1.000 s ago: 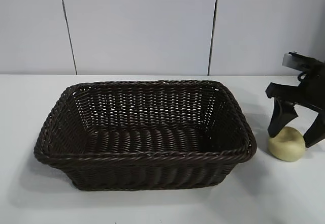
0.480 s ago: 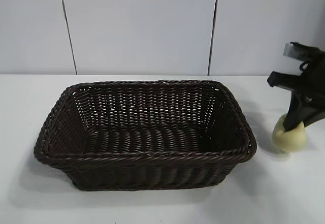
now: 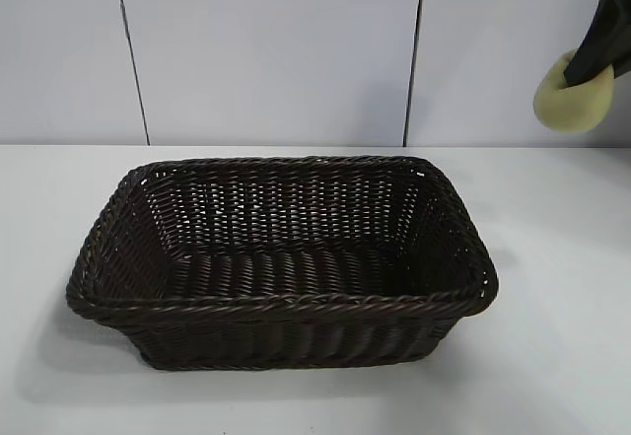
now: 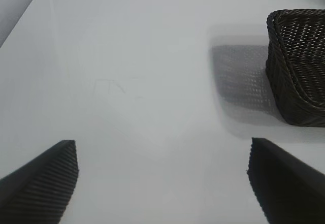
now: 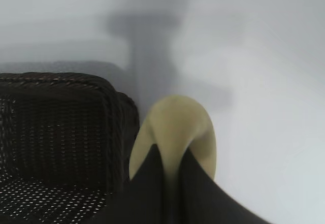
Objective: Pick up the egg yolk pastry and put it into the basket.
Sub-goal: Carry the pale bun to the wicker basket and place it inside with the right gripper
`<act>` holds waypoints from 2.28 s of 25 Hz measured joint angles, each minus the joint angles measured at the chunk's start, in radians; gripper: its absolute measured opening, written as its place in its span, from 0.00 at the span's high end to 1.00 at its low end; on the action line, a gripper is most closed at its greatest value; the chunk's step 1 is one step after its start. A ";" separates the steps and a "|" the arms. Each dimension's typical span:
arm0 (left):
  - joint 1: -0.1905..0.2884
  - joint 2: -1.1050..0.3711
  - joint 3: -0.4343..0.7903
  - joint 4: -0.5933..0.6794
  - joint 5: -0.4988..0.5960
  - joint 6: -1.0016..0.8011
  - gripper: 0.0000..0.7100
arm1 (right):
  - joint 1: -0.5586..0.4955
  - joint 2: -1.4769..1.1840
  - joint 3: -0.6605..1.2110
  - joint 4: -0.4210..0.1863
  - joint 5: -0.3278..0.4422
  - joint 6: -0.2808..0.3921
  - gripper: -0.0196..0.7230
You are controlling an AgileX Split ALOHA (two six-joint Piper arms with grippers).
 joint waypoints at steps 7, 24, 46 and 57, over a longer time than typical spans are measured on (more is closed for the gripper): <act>0.000 0.000 0.000 0.000 0.000 0.000 0.07 | 0.311 0.000 0.001 0.036 -0.143 0.079 0.93; 0.000 0.000 0.000 0.000 0.000 0.000 0.07 | 0.518 0.128 0.001 0.033 -0.310 0.123 0.94; 0.000 0.000 0.000 0.000 0.000 0.000 0.07 | 0.518 0.363 -0.001 0.047 -0.381 0.130 0.32; 0.000 0.000 0.000 0.000 0.000 0.000 0.07 | 0.518 0.277 -0.192 0.003 -0.140 0.181 0.26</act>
